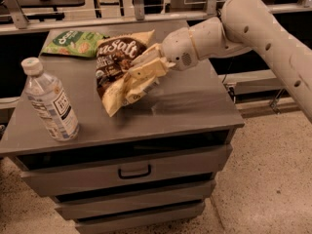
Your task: Move brown chip bag near blue plastic bottle
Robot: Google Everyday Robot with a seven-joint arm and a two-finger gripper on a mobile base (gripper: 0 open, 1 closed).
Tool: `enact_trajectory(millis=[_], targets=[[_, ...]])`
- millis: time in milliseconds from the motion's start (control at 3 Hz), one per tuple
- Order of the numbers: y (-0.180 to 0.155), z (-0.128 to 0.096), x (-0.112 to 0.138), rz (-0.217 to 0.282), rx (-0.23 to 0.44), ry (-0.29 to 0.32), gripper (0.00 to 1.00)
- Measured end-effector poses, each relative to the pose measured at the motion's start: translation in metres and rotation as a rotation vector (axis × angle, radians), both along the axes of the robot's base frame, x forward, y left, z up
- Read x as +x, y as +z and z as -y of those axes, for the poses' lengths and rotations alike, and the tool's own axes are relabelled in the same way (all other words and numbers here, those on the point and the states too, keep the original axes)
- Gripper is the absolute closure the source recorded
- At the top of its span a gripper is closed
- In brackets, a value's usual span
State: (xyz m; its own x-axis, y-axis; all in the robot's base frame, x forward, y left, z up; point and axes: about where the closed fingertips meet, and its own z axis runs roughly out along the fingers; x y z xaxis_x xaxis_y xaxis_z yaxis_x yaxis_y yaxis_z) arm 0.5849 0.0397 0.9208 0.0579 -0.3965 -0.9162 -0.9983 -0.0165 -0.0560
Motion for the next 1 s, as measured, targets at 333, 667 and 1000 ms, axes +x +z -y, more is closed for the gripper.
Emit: enact_trajectory(millis=[333,667,1000], targets=[[-0.007,-0.018,-0.023,-0.022,-0.006,0.090,1.00],[-0.013,-0.029,-0.038,-0.035,-0.011,0.142,1.00],[-0.017,-0.035,-0.044,-0.043,-0.019,0.168,0.82]])
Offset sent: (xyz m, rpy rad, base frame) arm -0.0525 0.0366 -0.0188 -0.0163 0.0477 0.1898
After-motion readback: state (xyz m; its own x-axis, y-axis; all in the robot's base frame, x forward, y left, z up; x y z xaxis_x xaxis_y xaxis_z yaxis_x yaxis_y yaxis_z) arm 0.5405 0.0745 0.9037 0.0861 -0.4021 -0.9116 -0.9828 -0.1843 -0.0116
